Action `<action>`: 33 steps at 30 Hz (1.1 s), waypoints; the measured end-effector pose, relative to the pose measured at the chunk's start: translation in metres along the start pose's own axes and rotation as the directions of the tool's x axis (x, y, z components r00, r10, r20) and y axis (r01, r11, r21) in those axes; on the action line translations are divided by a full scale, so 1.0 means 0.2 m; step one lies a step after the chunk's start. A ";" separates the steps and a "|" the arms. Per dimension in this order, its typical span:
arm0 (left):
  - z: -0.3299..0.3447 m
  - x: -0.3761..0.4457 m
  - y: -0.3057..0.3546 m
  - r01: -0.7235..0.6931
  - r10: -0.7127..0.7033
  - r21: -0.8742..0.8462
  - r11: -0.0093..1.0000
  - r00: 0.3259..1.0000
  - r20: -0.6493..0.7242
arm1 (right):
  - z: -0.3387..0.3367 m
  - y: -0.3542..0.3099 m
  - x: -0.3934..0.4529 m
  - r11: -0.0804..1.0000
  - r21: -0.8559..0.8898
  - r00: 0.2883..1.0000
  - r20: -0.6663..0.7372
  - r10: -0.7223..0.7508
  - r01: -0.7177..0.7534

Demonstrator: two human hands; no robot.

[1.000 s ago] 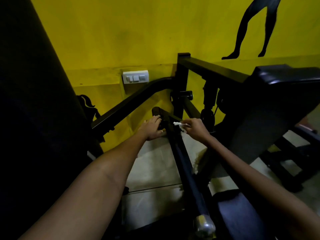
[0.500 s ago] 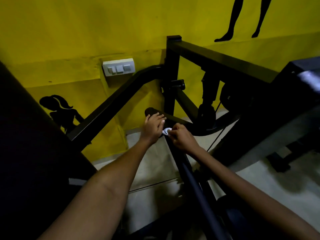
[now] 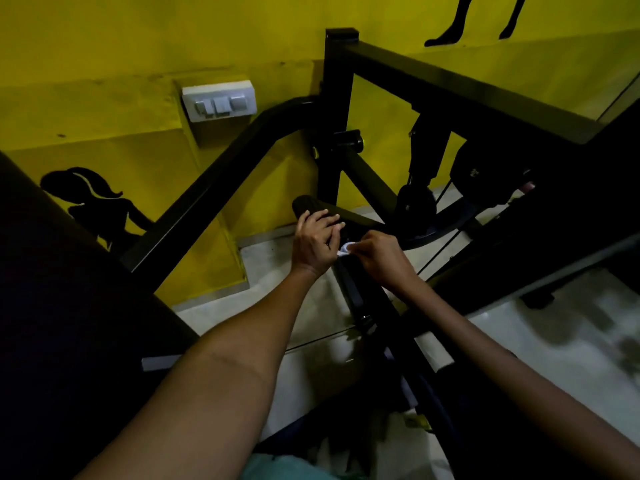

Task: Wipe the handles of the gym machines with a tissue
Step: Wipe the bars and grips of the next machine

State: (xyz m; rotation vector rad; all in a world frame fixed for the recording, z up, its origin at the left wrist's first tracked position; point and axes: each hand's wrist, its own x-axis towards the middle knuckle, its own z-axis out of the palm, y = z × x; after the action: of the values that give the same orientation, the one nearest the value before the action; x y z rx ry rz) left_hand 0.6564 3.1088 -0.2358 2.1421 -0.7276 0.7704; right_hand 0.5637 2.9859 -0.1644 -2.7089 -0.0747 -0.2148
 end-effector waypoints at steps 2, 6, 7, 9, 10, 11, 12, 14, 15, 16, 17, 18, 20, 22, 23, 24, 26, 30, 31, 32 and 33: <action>0.00 0.00 0.00 0.000 0.000 -0.003 1.000 1.000 -0.011 | 0.02 -0.03 0.01 0.999 0.022 0.999 -0.016 0.036 -0.036; 0.01 0.00 -0.01 0.006 -0.006 -0.010 1.000 1.000 -0.020 | -0.02 0.01 -0.12 0.997 0.009 0.994 0.082 -0.078 0.077; 0.01 -0.01 -0.01 0.014 -0.014 -0.016 1.000 1.000 -0.023 | -0.04 0.02 -0.14 0.996 0.019 0.989 0.114 -0.093 0.091; 0.01 -0.01 0.00 0.029 -0.029 -0.030 0.999 0.999 -0.026 | -0.06 0.03 -0.12 0.996 0.016 0.988 0.125 -0.092 0.090; 0.01 0.00 0.00 0.031 -0.032 -0.033 0.999 0.999 -0.030 | -0.05 0.03 -0.09 0.996 0.008 0.991 0.103 -0.084 0.084; 0.01 0.00 0.00 0.028 -0.029 -0.032 0.999 0.999 -0.038 | -0.03 0.02 -0.05 0.998 0.003 0.995 0.076 -0.069 0.069; 0.01 0.00 0.00 0.025 -0.026 -0.031 0.999 0.999 -0.046 | -0.02 0.00 -0.01 0.999 -0.003 0.998 0.049 -0.047 0.047; 0.01 -0.01 0.00 0.026 -0.027 -0.033 0.999 0.998 -0.053 | 0.00 -0.04 0.02 0.999 -0.028 0.999 0.035 -0.016 0.017; 0.01 -0.01 0.00 0.028 -0.030 -0.035 0.999 0.998 -0.056 | 0.00 -0.05 0.01 0.998 -0.047 0.999 0.045 -0.029 0.031; 0.02 -0.01 0.00 0.031 -0.033 -0.036 0.999 0.998 -0.061 | 0.00 -0.05 -0.02 0.997 -0.056 0.997 0.062 -0.052 0.055; 0.02 -0.01 -0.01 0.036 -0.038 -0.036 0.999 0.997 -0.067 | -0.02 -0.03 -0.06 0.995 -0.052 0.994 0.077 -0.080 0.085; 0.02 -0.01 -0.01 0.040 -0.043 -0.040 0.998 0.996 -0.073 | -0.04 -0.02 -0.10 0.993 -0.036 0.990 0.091 -0.107 0.111; 0.02 -0.02 0.00 0.038 -0.042 -0.046 0.998 0.996 -0.079 | -0.08 0.02 -0.17 0.992 0.025 0.986 0.113 -0.124 0.122; 0.02 -0.01 0.00 0.042 -0.045 -0.048 0.998 0.996 -0.071 | -0.09 0.03 -0.16 0.993 0.038 0.988 0.104 -0.115 0.112; 0.03 -0.01 -0.01 0.050 -0.053 -0.055 0.997 0.997 -0.064 | -0.08 0.04 -0.13 0.994 0.018 0.990 0.080 -0.112 0.111; 0.03 -0.01 -0.01 0.059 -0.063 -0.062 0.996 0.996 -0.059 | -0.07 0.04 -0.10 0.995 -0.005 0.994 0.052 -0.100 0.101; 0.04 -0.02 -0.01 0.071 -0.074 -0.068 0.995 0.996 -0.051 | -0.04 0.00 -0.05 0.997 -0.045 0.998 0.013 -0.066 0.066; 0.04 -0.02 -0.01 0.080 -0.084 -0.071 0.994 0.995 -0.053 | -0.01 -0.03 -0.13 0.992 -0.026 0.992 0.008 -0.123 0.123; 0.04 -0.02 -0.01 0.081 -0.085 -0.072 0.994 0.995 -0.055 | -0.02 -0.01 -0.17 0.991 -0.001 0.990 0.019 -0.137 0.137; 0.04 -0.02 -0.01 0.083 -0.087 -0.073 0.994 0.995 -0.056 | -0.03 0.00 -0.18 0.991 0.018 0.991 0.021 -0.134 0.133; 0.04 -0.02 -0.01 0.083 -0.087 -0.073 0.994 0.995 -0.055 | -0.04 0.02 -0.18 0.992 0.040 0.993 0.012 -0.119 0.119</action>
State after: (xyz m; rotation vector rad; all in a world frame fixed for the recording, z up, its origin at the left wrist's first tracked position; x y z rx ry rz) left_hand 0.6569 3.1054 -0.2437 2.0648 -0.6198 0.7480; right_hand 0.5276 2.9779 -0.1646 -2.6693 -0.2423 -0.2270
